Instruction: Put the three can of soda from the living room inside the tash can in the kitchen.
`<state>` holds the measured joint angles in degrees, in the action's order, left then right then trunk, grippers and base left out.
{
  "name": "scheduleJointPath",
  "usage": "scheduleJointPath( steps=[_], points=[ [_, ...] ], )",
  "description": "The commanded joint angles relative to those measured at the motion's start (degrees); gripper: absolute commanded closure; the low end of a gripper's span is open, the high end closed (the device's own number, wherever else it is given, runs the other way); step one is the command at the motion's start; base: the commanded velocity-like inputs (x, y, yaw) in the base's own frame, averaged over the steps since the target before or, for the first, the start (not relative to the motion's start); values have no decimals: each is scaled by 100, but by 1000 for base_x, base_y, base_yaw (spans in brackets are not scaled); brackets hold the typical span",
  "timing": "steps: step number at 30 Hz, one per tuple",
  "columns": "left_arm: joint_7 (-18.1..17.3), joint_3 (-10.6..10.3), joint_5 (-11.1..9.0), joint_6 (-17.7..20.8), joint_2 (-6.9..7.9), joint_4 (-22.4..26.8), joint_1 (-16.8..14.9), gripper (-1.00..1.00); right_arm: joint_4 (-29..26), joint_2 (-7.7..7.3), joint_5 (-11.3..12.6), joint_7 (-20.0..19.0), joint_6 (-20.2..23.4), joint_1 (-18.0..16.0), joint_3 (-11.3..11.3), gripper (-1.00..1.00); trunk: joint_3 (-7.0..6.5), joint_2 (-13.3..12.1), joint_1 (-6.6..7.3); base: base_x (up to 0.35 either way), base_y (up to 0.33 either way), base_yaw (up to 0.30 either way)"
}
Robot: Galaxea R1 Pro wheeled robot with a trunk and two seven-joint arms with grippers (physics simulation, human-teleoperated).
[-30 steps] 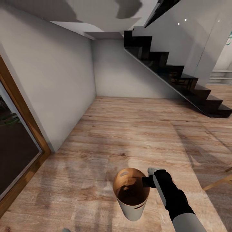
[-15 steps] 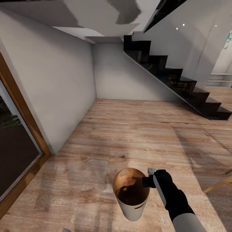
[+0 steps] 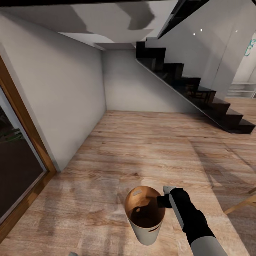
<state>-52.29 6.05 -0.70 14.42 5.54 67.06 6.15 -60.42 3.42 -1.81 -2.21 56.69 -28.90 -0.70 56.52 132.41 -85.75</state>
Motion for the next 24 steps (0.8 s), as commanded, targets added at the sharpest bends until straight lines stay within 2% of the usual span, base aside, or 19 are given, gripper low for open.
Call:
scheduleJointPath(
  steps=[1, 6, 24],
  points=[
    [0, 0, 0, 0, 0, 0, 0, -100, 0, 1, 113, -28, -1, -2, 0, 100, -1, 0, 0, 0, 0, 0],
    [0, 1, 0, 0, 0, 0, 0, -100, 8, 1, 111, -26, -5, -1, 0, 100, -1, 0, 0, 2, 0, 0],
    [0, -7, 0, 0, 0, 0, 0, -100, 21, 8, 102, -17, -9, -1, -9, 100, -1, 0, 0, 338, 0, 0]
  ],
)
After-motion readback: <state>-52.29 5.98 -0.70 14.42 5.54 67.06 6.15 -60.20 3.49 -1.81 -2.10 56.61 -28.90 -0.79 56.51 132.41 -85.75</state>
